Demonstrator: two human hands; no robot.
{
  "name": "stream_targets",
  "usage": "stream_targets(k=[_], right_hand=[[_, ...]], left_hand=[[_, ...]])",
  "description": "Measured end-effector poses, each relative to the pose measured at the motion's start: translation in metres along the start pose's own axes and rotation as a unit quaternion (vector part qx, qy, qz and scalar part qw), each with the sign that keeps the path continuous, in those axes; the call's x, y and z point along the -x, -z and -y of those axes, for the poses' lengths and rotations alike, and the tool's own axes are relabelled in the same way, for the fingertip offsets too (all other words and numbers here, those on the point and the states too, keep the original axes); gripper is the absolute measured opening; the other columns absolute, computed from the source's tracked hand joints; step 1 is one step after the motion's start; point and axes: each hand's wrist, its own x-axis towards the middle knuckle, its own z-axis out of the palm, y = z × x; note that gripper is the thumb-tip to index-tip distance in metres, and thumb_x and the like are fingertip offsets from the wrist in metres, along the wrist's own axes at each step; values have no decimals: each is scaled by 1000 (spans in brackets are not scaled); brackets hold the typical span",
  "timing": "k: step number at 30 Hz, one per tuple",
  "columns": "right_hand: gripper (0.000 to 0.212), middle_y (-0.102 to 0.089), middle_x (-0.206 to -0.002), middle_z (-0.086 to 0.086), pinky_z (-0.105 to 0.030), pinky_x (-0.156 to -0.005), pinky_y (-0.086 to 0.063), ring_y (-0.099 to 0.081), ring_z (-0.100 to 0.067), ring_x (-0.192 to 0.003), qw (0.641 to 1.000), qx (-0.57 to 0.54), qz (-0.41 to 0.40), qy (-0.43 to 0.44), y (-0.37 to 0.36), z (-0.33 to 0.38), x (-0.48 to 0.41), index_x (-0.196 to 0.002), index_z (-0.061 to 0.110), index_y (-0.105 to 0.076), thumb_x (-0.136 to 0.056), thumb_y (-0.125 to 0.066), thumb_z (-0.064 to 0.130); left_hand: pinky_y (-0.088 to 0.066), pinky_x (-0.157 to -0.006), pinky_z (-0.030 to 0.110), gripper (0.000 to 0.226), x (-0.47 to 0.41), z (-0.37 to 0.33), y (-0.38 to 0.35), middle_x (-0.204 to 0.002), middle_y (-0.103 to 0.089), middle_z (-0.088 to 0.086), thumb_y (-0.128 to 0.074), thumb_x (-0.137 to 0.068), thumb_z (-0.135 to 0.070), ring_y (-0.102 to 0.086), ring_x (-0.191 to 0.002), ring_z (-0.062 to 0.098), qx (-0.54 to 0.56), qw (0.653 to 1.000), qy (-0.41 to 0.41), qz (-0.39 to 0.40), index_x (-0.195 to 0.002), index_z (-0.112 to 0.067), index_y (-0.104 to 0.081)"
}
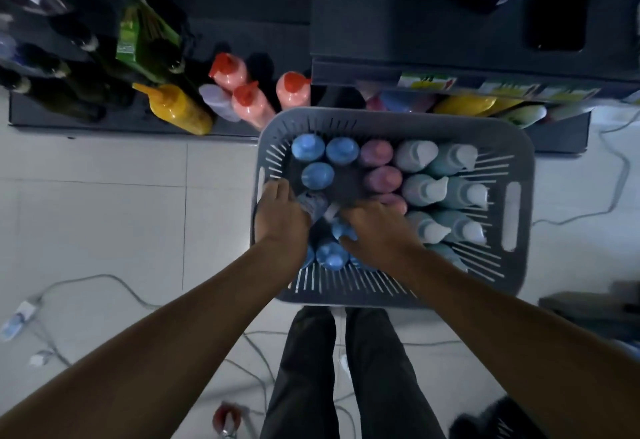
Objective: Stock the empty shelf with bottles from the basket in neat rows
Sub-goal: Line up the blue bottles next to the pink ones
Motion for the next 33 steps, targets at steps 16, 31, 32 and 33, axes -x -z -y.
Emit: stream_targets(k=[16,31,32,33], right_hand=[[32,-60,-119,-4,-35,-70,-45,-65,-30,-100,999,30,25,21,2,-6,2,-112,19,-62,-81,-65,25],[18,-63,-114,-10,-38,-71,-49,-65,-34,-98,994,99,-47,-27,36,8,12,-104,12,-70,-92,-59,19],[19,-62,-116,-9,-37,-71,-48,-64,-33,-100,992,106,-57,-24,44,10,15,-107,13,-70,-93,-59,19],[19,-62,-117,-8,-36,-72,-46,-63,-32,-102,991,117,-66,-19,52,11,19,-108,13,-69,-93,-59,19]], left_hand=[[-39,-69,37,33,-16,-7,31,-120,-64,11,-55,-96,-2,-65,-110,33,229,970,69,-45,-129,-5,-52],[-43,-70,37,26,12,-3,42,-116,-63,15,-53,-96,-2,-66,-103,36,288,941,67,-166,-120,-10,-58],[-42,-70,37,25,17,0,48,-114,-64,15,-53,-96,-1,-65,-103,36,285,942,66,-167,-119,-9,-59],[-43,-71,37,24,22,3,54,-112,-65,15,-53,-95,-1,-65,-103,35,282,943,63,-167,-117,-8,-61]])
